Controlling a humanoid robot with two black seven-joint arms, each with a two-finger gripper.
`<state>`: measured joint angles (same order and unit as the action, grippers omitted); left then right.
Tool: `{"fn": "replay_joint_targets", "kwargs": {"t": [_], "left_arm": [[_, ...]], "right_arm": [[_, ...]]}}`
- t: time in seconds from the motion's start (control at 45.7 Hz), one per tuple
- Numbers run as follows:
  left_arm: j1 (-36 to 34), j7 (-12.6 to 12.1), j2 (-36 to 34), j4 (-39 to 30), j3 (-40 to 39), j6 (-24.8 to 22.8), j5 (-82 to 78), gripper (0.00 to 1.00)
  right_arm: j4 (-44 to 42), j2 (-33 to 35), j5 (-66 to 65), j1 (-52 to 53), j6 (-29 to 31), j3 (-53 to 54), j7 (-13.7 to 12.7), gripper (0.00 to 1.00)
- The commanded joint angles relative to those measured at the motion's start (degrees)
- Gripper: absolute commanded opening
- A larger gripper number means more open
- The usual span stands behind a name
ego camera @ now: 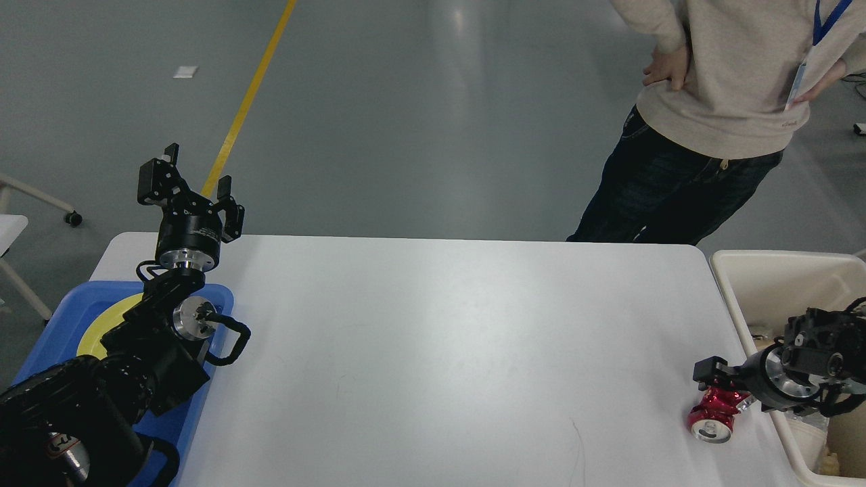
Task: Tidy desktop
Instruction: 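Lower the right gripper onto the red can and grasp it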
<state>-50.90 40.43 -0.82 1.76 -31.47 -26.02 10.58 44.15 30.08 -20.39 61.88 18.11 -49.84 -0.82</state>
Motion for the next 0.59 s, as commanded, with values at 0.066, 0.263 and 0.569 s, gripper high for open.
{"fn": "replay_joint_targets", "kwargs": {"t": [0.066, 0.263, 0.569], "left_arm": [[-0.08, 0.0, 0.03, 0.0, 0.0, 0.0, -0.03, 0.96], [0.01, 0.0, 0.03, 0.0, 0.0, 0.0, -0.03, 0.96], [-0.08, 0.0, -0.06, 0.0, 0.0, 0.0, -0.03, 0.96]], "right_arm": [[-0.03, -0.2, 0.0, -0.44, -0.01, 0.09, 0.03, 1.0], [-0.03, -0.9, 0.0, -1.23, -0.01, 0.09, 0.03, 1.0], [-0.12, -1.86, 0.0, -2.02, -2.29, 0.79, 0.03, 0.98]]}}
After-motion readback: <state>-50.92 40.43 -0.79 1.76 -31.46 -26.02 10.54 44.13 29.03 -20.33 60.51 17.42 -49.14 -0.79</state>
